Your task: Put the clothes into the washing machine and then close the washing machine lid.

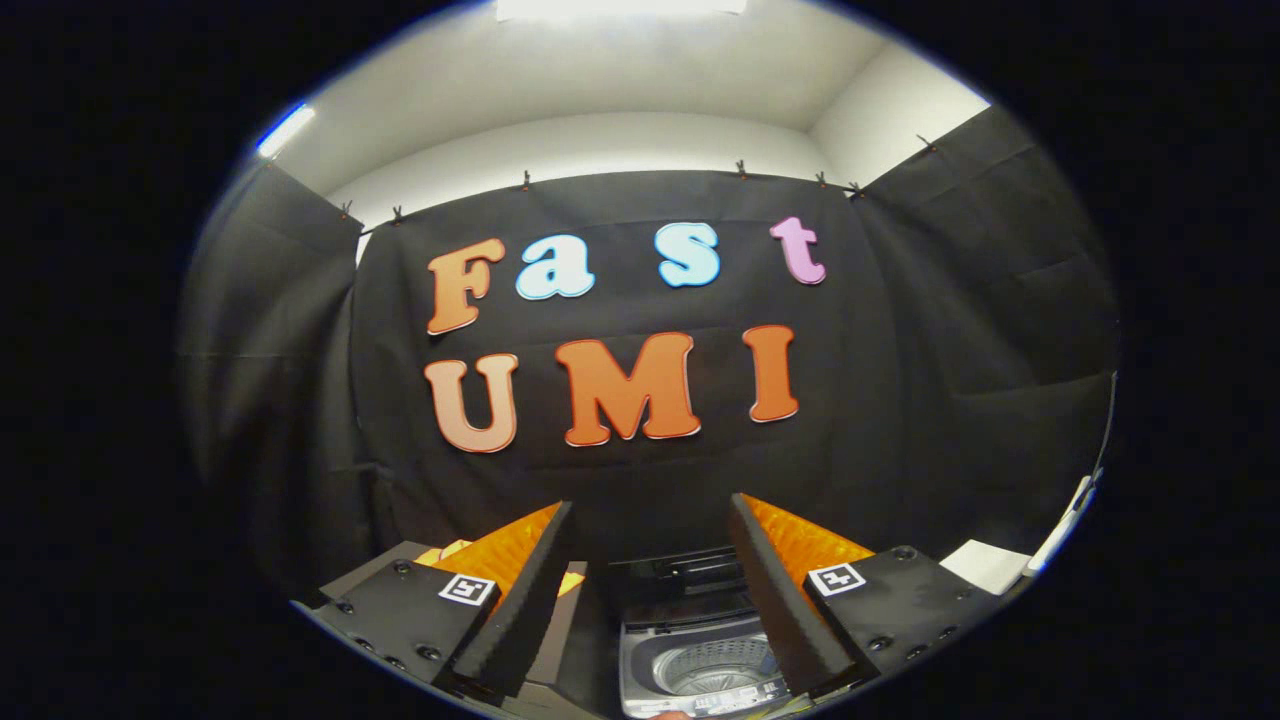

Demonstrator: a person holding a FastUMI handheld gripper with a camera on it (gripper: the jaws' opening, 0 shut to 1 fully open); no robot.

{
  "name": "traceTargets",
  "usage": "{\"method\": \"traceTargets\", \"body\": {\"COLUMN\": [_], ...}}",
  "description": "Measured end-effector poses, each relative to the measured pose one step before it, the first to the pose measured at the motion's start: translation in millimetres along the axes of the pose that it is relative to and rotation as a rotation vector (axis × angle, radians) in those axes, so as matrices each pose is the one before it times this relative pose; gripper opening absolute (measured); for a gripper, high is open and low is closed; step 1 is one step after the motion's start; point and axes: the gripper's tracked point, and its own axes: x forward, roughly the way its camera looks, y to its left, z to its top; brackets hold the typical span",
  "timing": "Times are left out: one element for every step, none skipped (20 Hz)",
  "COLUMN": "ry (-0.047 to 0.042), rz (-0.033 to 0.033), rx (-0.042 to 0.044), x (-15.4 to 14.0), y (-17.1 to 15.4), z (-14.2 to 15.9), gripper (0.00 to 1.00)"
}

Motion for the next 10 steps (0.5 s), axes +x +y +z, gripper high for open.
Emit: {"method": "traceTargets", "body": {"ry": [-0.01148, -0.01038, -0.00047, 0.00382, 0.0052, 0.00709, 0.01356, 0.02023, 0.01784, 0.01703], "rz": [0.0444, 0.04788, 0.04122, 0.03553, 0.03396, 0.03389, 0.0369, 0.03303, 0.02873, 0.02488], "rx": [0.00231, 0.00274, 0.00141, 0.00045, 0.00131, 0.00279, 0.00085, -0.00234, -0.00312, -0.00079], "x": [7.73, 10.7, 7.92, 8.59, 10.75, 9.35, 9.01, 10.61, 13.62, 14.11], "y": [19.36, 19.99, 19.23, 14.59, 16.86, 15.75, 15.57, 16.45, 14.05, 11.24], "z": [1.82, 5.08, 0.85, -2.56, -1.49, -3.17, -5.35, -7.89, -9.31, -7.79], "gripper": [0.98, 0.98, 0.98, 0.98, 0.98, 0.98, 0.98, 0.98, 0.98, 0.98]}}
